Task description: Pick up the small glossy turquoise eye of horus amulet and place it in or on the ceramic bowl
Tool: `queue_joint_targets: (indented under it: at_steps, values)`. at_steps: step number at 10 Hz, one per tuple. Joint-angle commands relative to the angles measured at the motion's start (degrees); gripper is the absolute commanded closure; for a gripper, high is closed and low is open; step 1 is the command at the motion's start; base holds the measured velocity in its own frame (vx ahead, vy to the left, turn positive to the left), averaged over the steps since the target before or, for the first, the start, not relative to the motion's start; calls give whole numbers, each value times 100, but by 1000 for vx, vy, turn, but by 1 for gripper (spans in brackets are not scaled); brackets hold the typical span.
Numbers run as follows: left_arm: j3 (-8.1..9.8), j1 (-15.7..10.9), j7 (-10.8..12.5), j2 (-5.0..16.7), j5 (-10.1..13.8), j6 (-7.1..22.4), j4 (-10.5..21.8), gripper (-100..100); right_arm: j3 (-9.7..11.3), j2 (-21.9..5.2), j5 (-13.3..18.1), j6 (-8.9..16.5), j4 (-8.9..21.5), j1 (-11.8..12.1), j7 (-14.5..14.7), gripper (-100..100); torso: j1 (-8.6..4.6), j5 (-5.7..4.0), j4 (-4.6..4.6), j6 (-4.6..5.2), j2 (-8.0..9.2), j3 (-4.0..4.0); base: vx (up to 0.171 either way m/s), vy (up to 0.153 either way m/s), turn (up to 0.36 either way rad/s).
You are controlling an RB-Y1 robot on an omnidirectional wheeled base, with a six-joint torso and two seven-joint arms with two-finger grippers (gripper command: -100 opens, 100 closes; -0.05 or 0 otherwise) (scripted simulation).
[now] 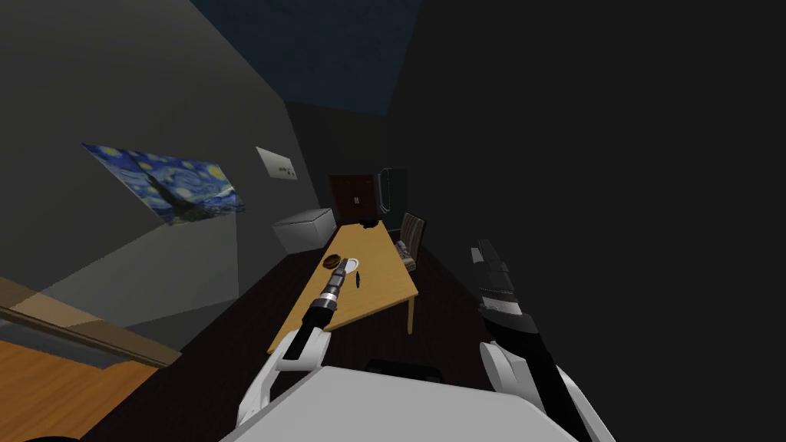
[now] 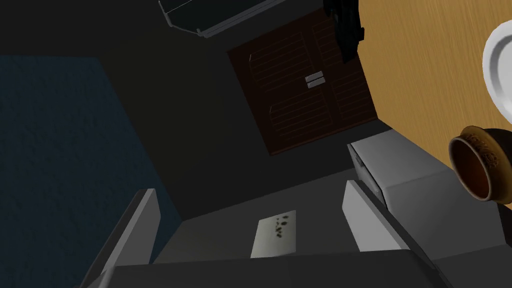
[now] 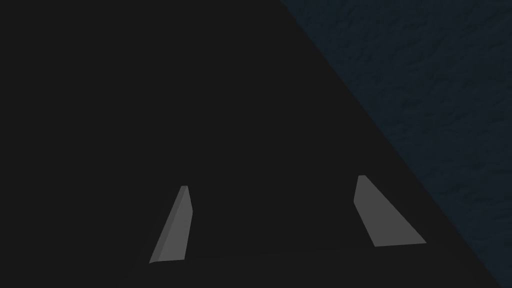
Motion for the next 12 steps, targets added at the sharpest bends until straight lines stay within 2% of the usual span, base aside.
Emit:
queue_joint_targets:
  at_steps: [1,2,3,4,5,6,7,8,11,12]
  values:
    - [9,2,-5,21,0,178,34,-100,0,0,0,0,0,0,0,0,0,0,0,0,0,0,-32,17,-125]
    - [30,-7,-19,64,-2,409,142,-100,-1,0,0,0,0,1,0,0,0,0,0,-4,-2,-1,-29,15,-227]
    - [30,-7,-19,64,-2,426,142,-100,0,0,0,0,0,0,0,0,0,0,-1,-1,-4,-2,-31,17,-134]
    - [48,-13,-32,114,1,649,255,-100,-1,0,0,0,0,1,0,0,0,0,-1,-5,-4,-2,-40,15,-245]
    - [48,-13,-32,114,1,675,255,-100,0,0,0,0,0,0,0,0,0,0,0,-1,-2,-1,-33,17,-130]
    - [64,-16,-46,173,9,887,373,-100,-1,0,0,0,0,1,0,0,0,0,0,-5,-3,-1,-30,23,-204]
    - [64,-16,-46,173,9,925,373,-100,0,0,0,0,0,1,0,0,4,0,-1,-2,-4,-2,-24,20,-151]
    - [78,-17,-60,240,21,1126,498,-100,-1,0,0,0,0,1,0,0,3,1,-1,-5,-7,-3,-26,11,-271]
    - [88,-14,-75,317,39,1425,629,-100,-1,0,0,0,0,1,0,0,4,1,-2,-3,-9,-5,-18,20,-179]
    - [95,-9,-89,404,62,1655,765,-100,-1,0,0,0,0,2,0,0,4,1,-2,-6,-11,-6,-12,21,-234]
